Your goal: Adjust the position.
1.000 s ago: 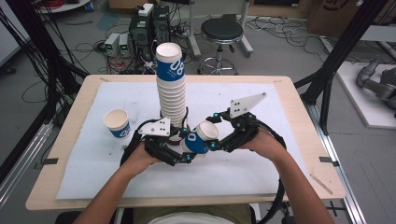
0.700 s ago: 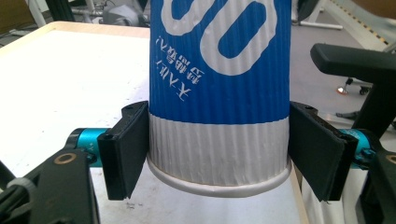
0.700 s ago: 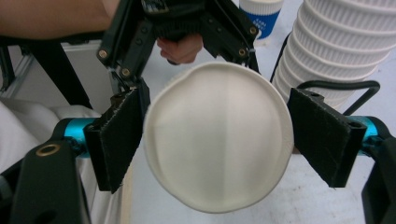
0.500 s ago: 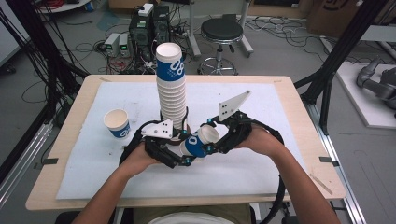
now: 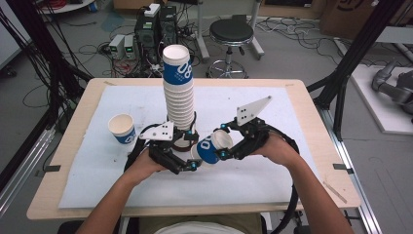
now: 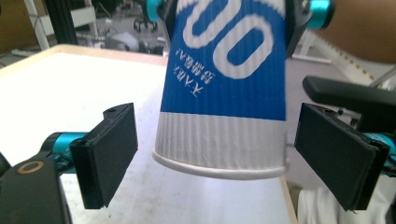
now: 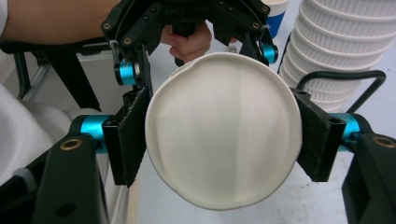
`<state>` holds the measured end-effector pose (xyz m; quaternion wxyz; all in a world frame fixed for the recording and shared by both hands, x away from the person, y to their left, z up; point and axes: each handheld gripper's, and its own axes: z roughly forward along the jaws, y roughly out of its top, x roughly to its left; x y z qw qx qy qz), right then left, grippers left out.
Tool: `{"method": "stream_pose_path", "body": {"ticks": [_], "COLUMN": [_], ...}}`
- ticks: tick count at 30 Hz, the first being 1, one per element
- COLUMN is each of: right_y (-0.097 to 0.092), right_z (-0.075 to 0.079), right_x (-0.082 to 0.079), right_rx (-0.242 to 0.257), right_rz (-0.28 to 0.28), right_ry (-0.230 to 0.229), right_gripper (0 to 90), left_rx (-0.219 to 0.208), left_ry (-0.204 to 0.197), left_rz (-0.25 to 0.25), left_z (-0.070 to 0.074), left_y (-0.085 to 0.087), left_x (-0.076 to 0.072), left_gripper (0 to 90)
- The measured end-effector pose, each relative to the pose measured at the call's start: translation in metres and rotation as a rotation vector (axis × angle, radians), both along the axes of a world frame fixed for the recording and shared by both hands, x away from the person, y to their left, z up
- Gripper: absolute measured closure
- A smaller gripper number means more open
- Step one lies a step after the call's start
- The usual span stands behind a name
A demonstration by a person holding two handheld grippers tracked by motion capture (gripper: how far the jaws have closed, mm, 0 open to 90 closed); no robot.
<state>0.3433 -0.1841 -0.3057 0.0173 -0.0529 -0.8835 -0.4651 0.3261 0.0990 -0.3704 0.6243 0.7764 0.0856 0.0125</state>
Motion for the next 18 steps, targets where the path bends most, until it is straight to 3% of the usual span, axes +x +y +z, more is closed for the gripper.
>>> {"method": "stream_pose_path", "body": {"ticks": [6,10,16,18], "right_y": [-0.010,-0.016,-0.020,-0.019], "right_z": [-0.010,-0.012,-0.017,-0.019], "right_x": [0.000,-0.001,-0.002,-0.002], "right_rx": [0.043,0.094,0.168,0.173], "right_rz": [-0.042,-0.058,-0.073,-0.075], "right_ry": [0.007,0.005,0.034,0.032], "right_gripper": [28.9,28.9,28.9,28.9], "left_rx": [-0.067,-0.090,-0.158,-0.160], "left_ry": [0.013,0.025,0.016,0.016], "left_rz": [0.030,0.041,0.037,0.035], "left_z": [0.000,-0.004,-0.006,-0.006], "left_y": [0.006,0.009,0.008,0.007], "left_x": [0.002,0.005,0.004,0.004], "left_gripper": [13.3,13.2,11.9,11.9]}}
